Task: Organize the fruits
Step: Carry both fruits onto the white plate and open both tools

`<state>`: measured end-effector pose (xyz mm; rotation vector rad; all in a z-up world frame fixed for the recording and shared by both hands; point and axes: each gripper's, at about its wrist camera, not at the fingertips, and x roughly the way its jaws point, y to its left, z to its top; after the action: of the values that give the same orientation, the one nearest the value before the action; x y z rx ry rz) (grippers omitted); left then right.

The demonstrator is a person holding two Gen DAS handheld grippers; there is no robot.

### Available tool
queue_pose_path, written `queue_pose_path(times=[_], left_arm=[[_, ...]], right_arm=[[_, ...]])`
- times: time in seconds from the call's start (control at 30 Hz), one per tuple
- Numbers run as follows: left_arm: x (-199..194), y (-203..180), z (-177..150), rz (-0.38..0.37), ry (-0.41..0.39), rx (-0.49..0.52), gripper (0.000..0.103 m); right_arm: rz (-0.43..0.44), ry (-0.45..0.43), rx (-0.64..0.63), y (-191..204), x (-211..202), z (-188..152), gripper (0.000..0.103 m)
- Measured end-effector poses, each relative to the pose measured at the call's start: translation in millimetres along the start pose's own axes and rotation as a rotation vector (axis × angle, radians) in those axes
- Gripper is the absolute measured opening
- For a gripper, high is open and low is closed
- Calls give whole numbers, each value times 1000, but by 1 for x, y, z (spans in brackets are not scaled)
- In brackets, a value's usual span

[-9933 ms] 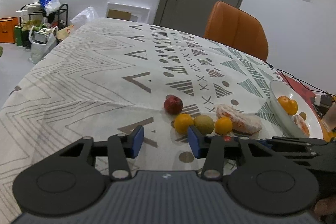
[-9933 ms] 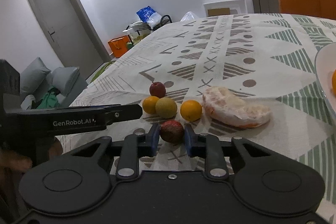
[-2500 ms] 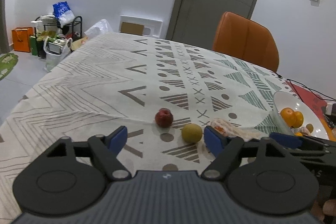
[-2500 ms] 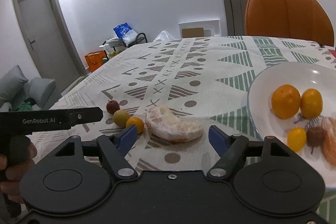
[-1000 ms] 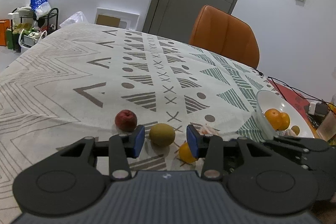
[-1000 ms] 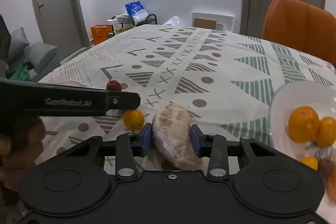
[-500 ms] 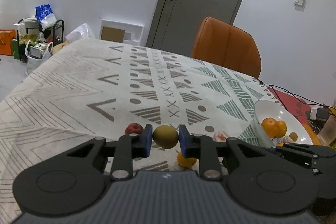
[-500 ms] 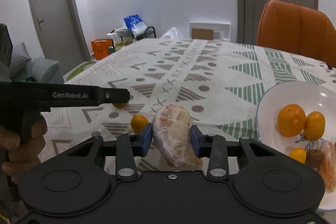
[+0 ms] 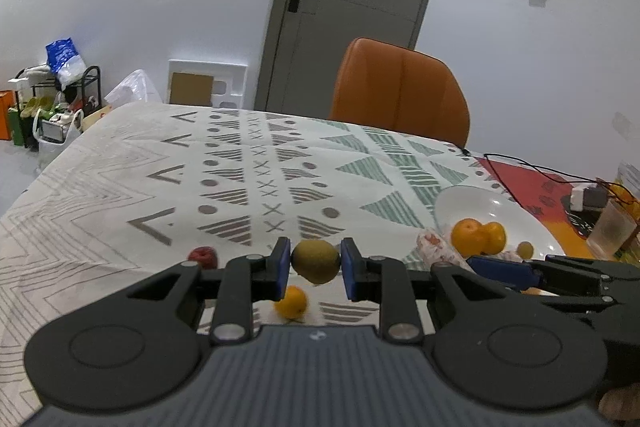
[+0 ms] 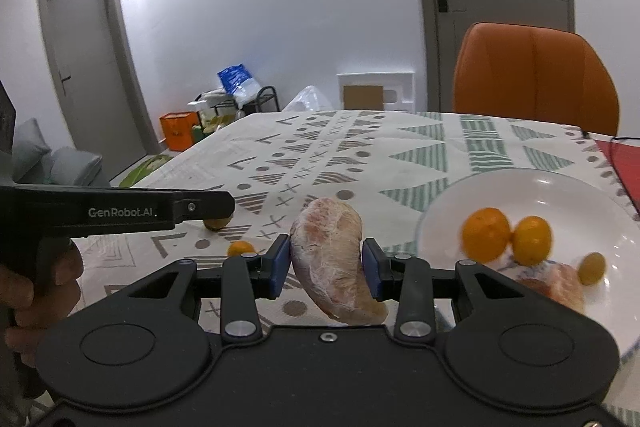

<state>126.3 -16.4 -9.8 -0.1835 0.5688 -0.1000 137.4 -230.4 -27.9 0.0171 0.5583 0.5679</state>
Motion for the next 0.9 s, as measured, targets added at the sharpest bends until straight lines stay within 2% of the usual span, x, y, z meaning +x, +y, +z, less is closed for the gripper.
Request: queue_pose_path(times=[0.4, 0.9], left_arm=[[6, -35, 0, -28, -2, 53, 25], [26, -76, -1, -98, 20, 111, 25]], right_arm=[[-50, -36, 46, -28, -20, -6, 37], [-155, -57, 117, -71, -44, -18, 37]])
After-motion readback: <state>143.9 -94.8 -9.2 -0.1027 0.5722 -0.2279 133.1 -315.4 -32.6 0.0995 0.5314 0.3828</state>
